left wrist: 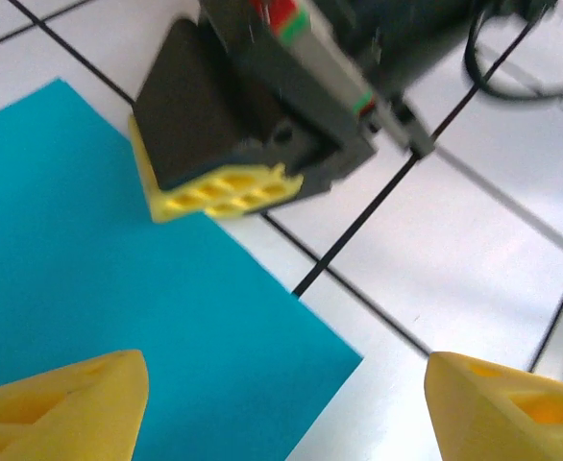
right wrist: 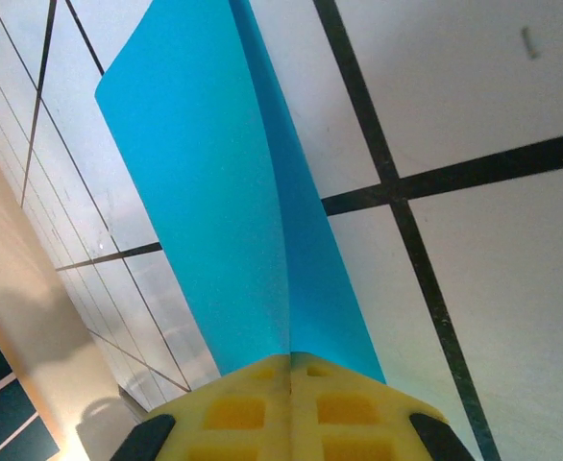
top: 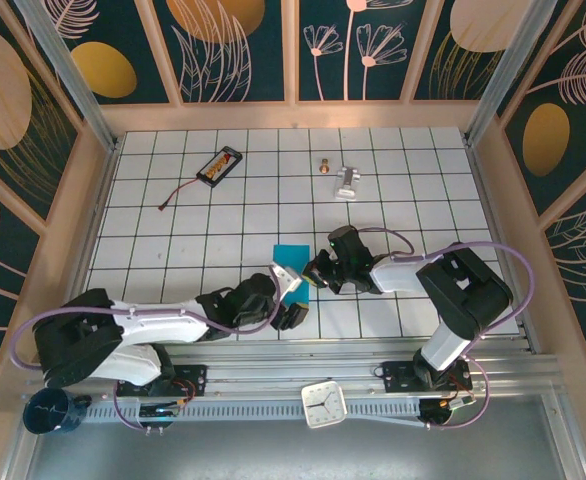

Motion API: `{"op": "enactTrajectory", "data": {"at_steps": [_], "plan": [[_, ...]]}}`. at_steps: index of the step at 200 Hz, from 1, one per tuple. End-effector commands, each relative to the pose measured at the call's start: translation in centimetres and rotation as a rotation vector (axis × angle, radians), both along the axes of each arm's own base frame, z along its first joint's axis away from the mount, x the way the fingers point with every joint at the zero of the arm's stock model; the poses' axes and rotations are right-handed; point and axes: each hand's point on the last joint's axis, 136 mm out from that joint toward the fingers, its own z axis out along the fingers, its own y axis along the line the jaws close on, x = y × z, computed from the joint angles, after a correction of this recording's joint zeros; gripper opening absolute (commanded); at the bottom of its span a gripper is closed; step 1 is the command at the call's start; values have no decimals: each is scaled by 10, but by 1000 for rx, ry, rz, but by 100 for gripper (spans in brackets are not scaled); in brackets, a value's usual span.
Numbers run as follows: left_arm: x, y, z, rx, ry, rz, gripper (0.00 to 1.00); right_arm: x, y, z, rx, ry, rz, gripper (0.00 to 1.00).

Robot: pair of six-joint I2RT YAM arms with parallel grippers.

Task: Fold a paper plane with a square sheet of paper (pick it up from the middle)
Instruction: Fold the triangle at the bottom-center of the table.

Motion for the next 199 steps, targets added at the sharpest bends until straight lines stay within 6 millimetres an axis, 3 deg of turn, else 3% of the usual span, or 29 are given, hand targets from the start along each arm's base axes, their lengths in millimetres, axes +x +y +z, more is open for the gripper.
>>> {"op": "enactTrajectory", "data": {"at_steps": [1,56,128,199], "plan": [[8,-1,-3,90,-93,-21,75,6,1,5,9,1,-3,0],[12,-13,-17,154,-99,-50,68,5,2,3,10,8,1,0],[12,-17,-10,142,-98,-53,26,3,1,0,0,11,7,0],[11,-18,-9,116,-77,-37,2,4,-1,-3,-16,10,12,0]]}}
